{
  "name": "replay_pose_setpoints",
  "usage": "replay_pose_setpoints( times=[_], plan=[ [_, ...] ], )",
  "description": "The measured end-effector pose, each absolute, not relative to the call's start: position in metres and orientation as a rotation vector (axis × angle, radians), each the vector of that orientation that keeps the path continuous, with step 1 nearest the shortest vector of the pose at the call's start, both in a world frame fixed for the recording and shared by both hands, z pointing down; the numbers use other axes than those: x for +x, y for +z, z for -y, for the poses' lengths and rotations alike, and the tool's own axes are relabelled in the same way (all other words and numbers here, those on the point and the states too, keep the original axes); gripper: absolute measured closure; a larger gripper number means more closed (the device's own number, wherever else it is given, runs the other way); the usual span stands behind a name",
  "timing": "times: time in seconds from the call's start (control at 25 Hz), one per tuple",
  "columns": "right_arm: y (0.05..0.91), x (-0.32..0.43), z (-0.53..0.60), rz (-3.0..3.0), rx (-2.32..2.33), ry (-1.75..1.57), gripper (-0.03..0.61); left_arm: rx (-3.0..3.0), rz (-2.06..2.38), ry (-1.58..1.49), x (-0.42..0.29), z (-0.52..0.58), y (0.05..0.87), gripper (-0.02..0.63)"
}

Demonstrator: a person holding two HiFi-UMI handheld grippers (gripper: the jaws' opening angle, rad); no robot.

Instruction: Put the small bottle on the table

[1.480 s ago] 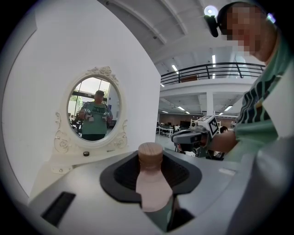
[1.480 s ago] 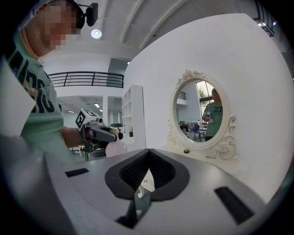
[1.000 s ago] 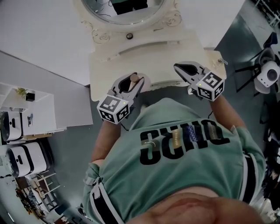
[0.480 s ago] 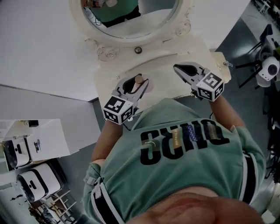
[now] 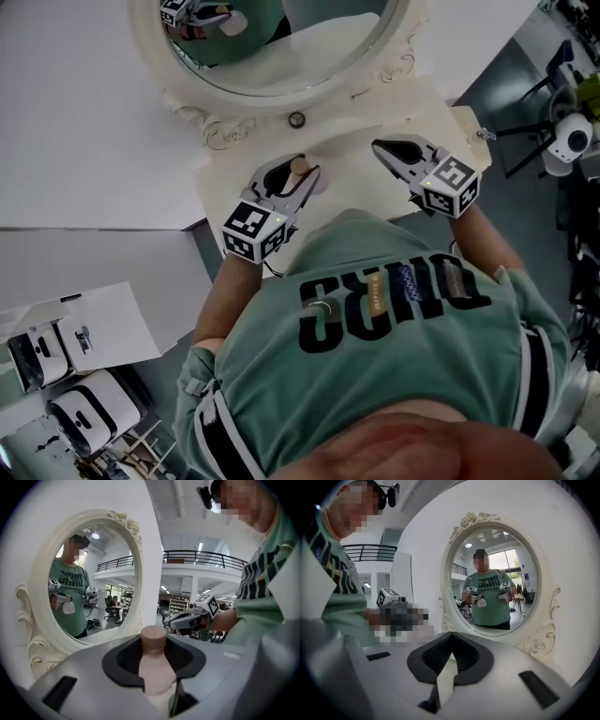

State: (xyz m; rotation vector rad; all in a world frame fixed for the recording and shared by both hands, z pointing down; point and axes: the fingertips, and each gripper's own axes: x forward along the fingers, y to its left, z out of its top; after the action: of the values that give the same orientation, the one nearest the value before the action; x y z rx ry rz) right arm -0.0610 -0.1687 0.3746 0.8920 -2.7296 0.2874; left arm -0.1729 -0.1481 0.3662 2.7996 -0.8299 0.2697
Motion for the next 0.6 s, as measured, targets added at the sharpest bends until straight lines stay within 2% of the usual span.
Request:
replay_pose_setpoints(
  times=[0.28, 0.6],
  plan=[
    [0.374, -0.041, 0.211, 2.786, 0.753, 0.268, 0.584, 2.738, 0.967, 0.276, -0.152, 0.185, 0.371, 0.472],
    [0.378, 0.015, 0.262, 2.853, 0.478, 0.249, 0.584, 2.574, 1.261, 0.240, -0.104, 0.236, 0.379, 0.472]
  ],
)
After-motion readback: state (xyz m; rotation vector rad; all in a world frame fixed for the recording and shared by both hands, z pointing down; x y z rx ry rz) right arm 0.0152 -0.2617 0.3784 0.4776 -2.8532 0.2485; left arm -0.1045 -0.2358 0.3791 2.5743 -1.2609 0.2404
